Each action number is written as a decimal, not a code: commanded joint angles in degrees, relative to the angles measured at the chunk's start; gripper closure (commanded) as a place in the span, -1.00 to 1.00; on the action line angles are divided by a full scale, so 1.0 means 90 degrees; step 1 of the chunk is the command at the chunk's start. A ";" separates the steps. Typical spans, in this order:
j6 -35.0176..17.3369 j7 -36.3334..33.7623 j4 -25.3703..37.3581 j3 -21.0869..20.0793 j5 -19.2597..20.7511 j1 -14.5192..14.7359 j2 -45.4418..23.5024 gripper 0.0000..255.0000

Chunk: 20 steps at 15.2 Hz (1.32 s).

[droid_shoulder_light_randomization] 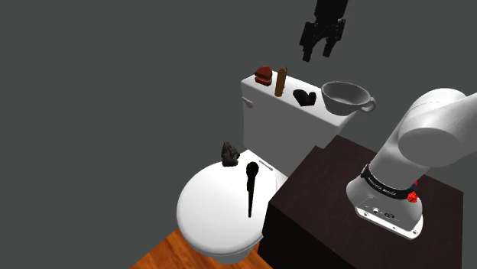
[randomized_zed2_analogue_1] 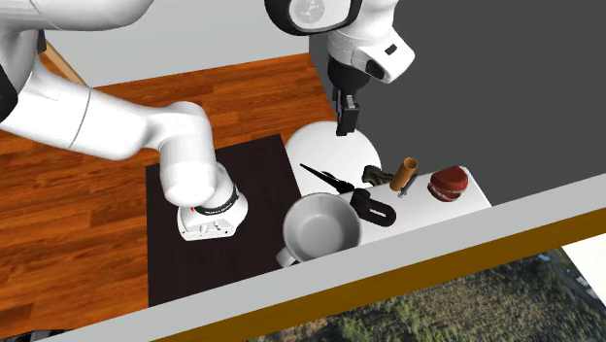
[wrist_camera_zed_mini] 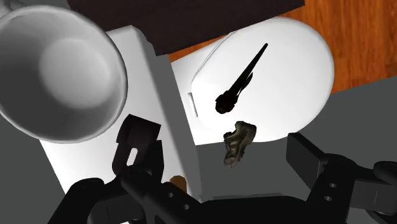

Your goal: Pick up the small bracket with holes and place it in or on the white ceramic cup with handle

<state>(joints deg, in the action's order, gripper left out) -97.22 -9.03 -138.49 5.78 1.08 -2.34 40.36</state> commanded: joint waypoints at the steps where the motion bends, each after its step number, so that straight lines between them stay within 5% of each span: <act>1: -0.0450 -0.0029 -0.0192 0.0082 0.0101 -0.0101 -0.0251 -1.00; 20: -0.3889 -0.0256 -0.0457 0.0949 0.0675 -0.0905 -0.3419 -1.00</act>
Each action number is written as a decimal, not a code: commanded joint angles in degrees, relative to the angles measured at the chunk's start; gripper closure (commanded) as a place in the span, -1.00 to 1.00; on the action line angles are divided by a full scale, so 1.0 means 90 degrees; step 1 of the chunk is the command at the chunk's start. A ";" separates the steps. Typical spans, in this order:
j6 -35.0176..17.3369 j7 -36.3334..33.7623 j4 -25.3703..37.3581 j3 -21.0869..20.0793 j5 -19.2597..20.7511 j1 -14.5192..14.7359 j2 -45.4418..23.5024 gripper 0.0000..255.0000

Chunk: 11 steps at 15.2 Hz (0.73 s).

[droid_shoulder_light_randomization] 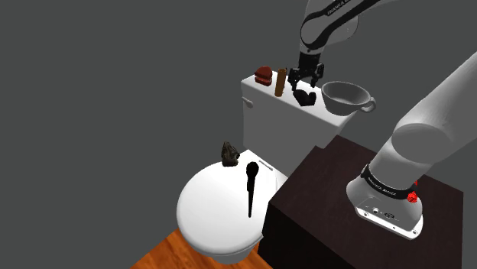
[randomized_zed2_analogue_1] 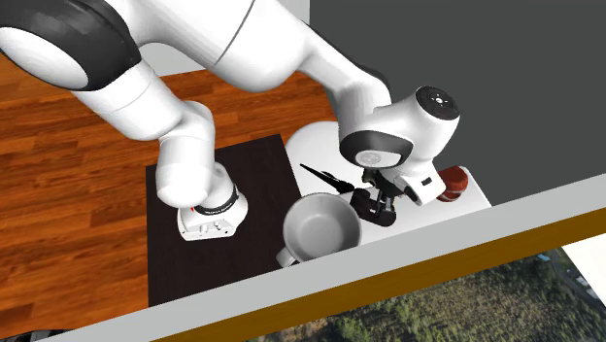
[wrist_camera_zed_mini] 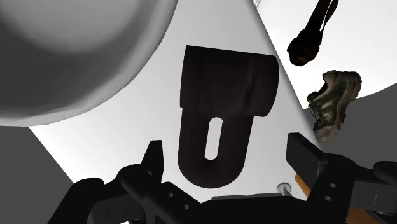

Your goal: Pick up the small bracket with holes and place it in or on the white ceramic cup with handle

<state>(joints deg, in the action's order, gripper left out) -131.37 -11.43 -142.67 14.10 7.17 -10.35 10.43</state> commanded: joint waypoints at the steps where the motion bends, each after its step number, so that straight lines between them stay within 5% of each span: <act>1: -0.0191 0.0019 -0.0029 0.0032 -0.0008 -0.0015 -0.0154 -1.00; 11: -0.0633 0.0060 -0.0177 0.0067 -0.0052 -0.0017 -0.0451 -1.00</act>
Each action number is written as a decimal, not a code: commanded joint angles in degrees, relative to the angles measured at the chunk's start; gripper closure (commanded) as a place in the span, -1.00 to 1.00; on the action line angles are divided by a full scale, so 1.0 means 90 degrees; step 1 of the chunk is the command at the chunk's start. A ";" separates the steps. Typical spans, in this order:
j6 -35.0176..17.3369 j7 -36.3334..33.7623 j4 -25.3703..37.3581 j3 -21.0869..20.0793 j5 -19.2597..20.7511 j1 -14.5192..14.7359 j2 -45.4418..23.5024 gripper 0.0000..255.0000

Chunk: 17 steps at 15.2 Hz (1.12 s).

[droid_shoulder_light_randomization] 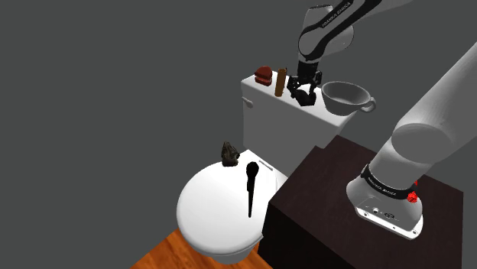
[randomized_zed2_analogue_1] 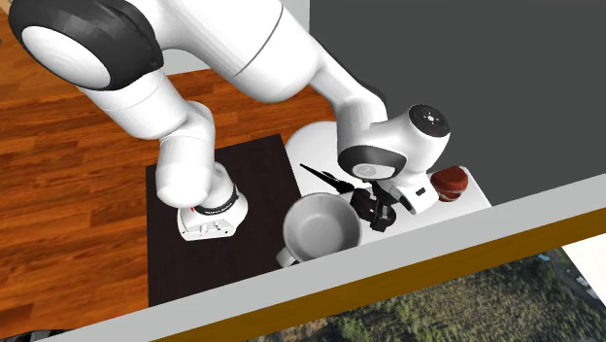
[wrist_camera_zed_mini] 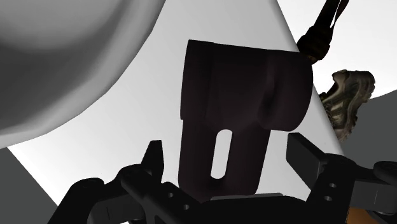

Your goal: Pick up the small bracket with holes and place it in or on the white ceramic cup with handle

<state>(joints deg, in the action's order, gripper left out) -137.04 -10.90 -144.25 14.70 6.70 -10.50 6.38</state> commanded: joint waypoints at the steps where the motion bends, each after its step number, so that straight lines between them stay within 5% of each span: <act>1: -0.0003 0.0000 -0.0001 0.0000 0.0000 0.0000 -0.0001 -1.00; 3: -0.0001 0.0000 -0.0001 0.0000 0.0000 0.0000 0.0000 -1.00; 4: -0.0001 0.0000 -0.0001 0.0000 0.0000 0.0000 0.0000 1.00; 17: 0.0384 -0.0024 0.0121 -0.0021 0.0044 -0.0005 0.0267 1.00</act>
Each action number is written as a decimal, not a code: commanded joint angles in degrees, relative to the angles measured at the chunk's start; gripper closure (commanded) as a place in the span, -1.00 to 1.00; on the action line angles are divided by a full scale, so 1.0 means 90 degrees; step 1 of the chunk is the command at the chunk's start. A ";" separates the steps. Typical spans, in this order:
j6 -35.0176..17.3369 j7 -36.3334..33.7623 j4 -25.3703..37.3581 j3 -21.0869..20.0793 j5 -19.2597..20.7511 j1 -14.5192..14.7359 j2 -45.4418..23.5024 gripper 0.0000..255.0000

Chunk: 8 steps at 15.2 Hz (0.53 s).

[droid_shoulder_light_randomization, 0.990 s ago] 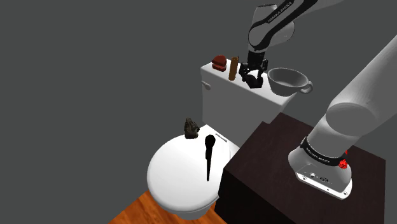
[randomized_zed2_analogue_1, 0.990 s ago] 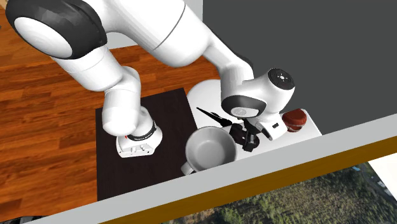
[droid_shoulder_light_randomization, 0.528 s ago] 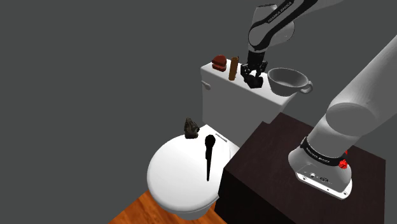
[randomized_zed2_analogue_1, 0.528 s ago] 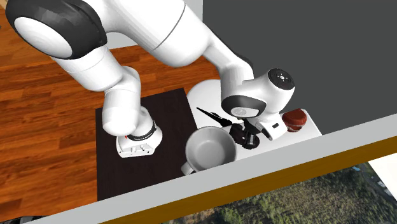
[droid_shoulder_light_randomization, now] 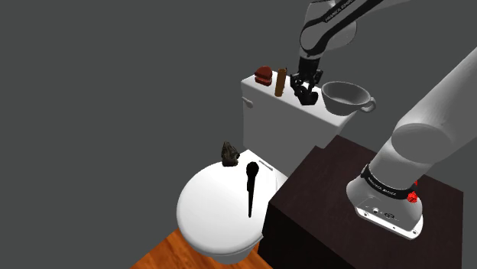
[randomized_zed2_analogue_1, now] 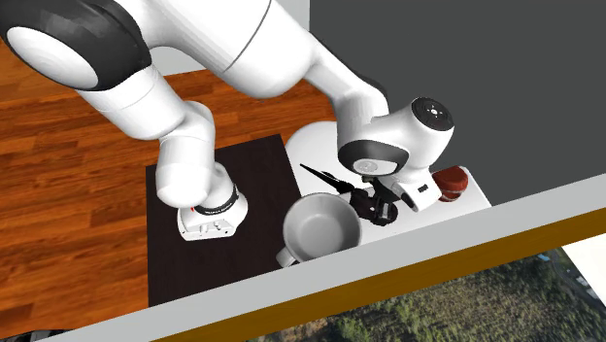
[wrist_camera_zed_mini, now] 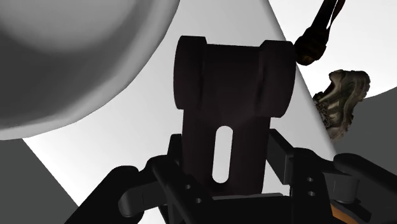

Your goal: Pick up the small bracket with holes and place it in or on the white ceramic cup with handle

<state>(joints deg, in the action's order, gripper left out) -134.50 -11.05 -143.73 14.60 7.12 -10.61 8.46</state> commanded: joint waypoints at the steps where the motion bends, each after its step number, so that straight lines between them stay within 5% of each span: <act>1: 0.0197 -0.0012 0.0098 -0.0016 0.0007 0.0005 0.0099 1.00; 8: 0.0863 -0.0032 0.0376 -0.0061 0.0047 0.0001 0.0491 1.00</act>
<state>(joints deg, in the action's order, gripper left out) -127.79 -11.28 -140.81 14.15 7.50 -10.61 12.31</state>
